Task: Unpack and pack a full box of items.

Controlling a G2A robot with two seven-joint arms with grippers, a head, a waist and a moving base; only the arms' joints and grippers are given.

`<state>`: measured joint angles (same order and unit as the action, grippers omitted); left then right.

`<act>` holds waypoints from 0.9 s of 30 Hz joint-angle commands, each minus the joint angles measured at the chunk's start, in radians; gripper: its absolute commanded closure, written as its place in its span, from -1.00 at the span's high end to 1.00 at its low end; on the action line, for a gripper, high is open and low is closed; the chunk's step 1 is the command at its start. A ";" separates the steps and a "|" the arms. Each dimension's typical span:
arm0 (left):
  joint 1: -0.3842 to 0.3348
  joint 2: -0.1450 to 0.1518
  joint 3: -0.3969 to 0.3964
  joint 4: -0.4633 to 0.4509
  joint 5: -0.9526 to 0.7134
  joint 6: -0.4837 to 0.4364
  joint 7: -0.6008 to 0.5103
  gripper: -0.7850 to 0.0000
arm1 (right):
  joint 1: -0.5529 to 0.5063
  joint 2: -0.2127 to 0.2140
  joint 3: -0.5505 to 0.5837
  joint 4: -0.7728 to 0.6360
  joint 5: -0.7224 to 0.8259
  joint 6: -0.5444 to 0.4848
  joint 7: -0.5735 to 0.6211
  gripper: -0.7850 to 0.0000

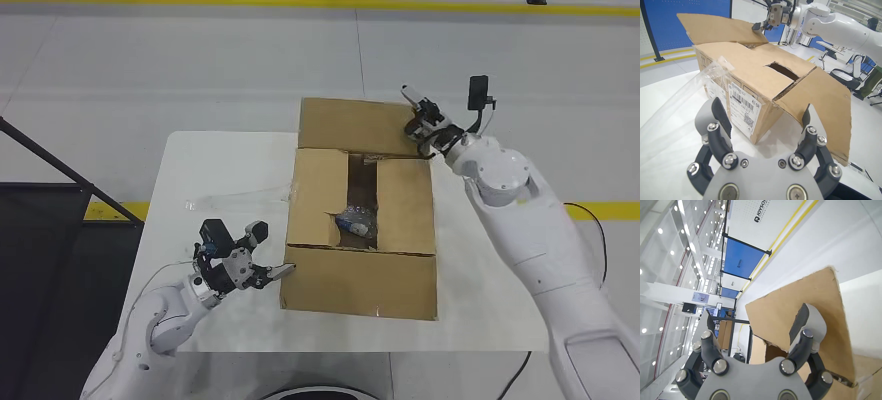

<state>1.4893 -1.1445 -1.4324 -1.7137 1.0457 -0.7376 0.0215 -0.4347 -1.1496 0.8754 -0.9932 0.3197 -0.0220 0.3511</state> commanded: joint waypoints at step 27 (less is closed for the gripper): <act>0.014 0.001 -0.041 0.040 -0.054 0.170 0.070 1.00 | -0.044 -0.003 0.071 -0.037 -0.010 -0.152 0.507 1.00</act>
<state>1.5093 -1.1429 -1.4785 -1.6835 0.9845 -0.5823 0.0981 -0.4654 -1.1591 0.9411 -1.0013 0.3250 -0.1814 0.8221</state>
